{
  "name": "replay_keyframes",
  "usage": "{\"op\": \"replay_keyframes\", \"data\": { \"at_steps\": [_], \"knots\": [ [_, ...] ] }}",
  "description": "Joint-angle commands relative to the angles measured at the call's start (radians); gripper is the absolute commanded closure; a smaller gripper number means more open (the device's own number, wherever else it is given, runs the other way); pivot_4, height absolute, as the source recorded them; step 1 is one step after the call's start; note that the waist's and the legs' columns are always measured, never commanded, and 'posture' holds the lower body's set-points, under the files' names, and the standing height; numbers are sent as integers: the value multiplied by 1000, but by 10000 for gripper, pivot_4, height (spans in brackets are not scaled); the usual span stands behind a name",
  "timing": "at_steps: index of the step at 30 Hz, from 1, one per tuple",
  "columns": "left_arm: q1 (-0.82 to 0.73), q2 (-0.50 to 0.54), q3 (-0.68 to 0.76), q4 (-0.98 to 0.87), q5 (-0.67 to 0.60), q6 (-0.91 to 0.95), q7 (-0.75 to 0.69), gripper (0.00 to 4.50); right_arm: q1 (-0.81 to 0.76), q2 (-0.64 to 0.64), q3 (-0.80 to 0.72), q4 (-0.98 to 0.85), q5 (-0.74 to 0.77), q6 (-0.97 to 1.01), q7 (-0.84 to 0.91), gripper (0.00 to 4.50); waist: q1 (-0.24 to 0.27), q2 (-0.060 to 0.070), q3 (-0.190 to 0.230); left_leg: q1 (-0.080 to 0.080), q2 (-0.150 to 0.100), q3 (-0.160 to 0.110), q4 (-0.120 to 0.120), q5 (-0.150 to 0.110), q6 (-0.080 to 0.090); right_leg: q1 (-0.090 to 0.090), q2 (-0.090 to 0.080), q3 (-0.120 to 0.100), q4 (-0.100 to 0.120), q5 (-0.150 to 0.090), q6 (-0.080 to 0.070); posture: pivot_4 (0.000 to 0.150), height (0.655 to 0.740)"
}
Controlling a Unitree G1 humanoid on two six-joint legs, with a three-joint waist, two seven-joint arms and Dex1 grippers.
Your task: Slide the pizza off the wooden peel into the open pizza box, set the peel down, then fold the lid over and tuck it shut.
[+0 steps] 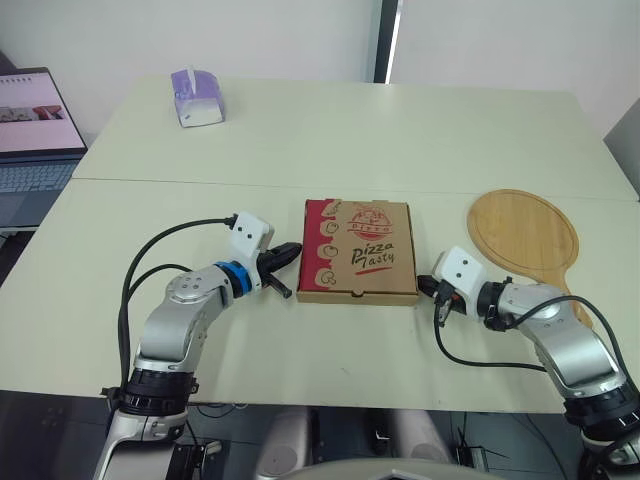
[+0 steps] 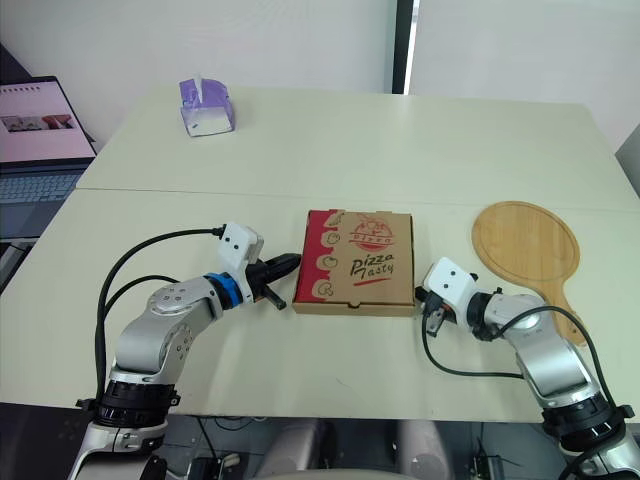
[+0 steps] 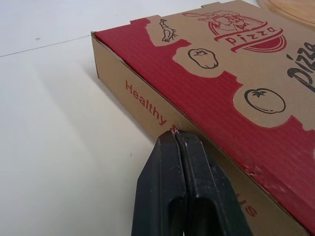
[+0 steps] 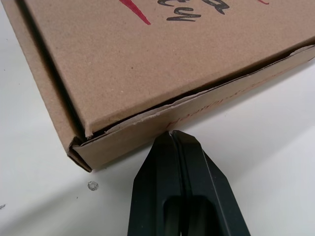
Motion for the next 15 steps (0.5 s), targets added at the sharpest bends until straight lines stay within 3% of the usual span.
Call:
{"op": "replay_keyframes", "data": {
  "at_steps": [1, 7, 15],
  "knots": [
    [6, 2, -26, -56, -24, -1, -31, 45000, -6, -9, -14, -27, 12, -12, 11, 44869, 0, 0, 0, 0, 0, 0, 0, 0, 0, 0, 0, 0, 0, 0, 0, 1500, 7251],
    [8, 101, 64, -52, -20, -6, -38, 45000, 0, -64, -93, -14, 39, -42, 40, 44869, -1, 0, 0, 0, 0, 0, 0, 0, 0, 0, 0, 0, 0, 0, 0, 1500, 7251],
    [92, 315, 196, 4, 50, -41, -22, 45000, 107, -208, -338, 128, 60, -274, 113, 44869, 0, 0, 0, 0, 0, 0, 0, 0, 0, 1, 0, 0, -1, 0, 0, 1500, 7251]
  ]
}}
